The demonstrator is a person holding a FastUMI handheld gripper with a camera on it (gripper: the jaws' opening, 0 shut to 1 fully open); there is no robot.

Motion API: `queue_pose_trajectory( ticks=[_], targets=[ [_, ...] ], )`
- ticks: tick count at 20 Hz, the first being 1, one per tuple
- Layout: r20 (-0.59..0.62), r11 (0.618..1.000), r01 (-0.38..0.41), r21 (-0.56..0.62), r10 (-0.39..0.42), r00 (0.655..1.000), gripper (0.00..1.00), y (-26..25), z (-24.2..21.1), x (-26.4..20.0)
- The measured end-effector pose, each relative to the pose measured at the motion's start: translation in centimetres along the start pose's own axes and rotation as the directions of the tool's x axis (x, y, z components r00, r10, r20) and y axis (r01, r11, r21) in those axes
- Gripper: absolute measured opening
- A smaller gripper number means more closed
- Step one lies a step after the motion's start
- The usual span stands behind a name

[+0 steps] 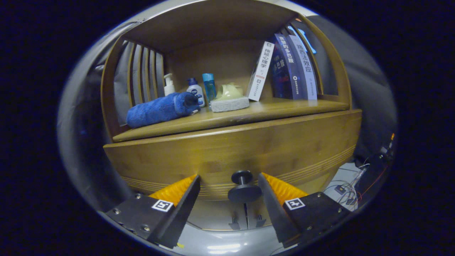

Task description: Pull open the drawer, take out the items inside it, and place them on the countertop above the cabinet.

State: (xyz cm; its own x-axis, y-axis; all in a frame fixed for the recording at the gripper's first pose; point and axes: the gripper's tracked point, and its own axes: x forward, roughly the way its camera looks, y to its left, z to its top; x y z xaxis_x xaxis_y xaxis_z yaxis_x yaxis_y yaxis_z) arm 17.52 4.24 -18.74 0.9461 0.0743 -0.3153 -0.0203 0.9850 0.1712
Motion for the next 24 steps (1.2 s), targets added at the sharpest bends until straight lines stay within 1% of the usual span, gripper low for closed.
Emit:
queue_pose_trajectory(
  ticks=[1,2,4,9,20,21,24],
  targets=[
    [-0.029,1.000,-0.011,0.023,0.011,1.000,0.98,-0.3,-0.8,0.6],
    [-0.011,0.999,-0.008,0.036,0.008,1.000,0.98,-0.3,-0.2,-0.8],
    [-0.038,0.999,-0.019,0.036,0.020,0.999,0.99,-0.1,-1.0,0.2],
    [-0.039,1.000,-0.010,-0.009,0.010,0.999,0.99,-0.4,-0.8,1.0],
    [-0.057,1.000,-0.006,-0.007,0.006,0.998,0.99,-0.3,-0.5,1.5],
    [-0.031,1.000,-0.023,-0.020,0.022,0.999,0.99,0.3,0.5,1.2],
    [0.082,0.996,-0.017,-0.091,0.025,0.996,0.99,0.9,4.8,-1.6]
  ],
)
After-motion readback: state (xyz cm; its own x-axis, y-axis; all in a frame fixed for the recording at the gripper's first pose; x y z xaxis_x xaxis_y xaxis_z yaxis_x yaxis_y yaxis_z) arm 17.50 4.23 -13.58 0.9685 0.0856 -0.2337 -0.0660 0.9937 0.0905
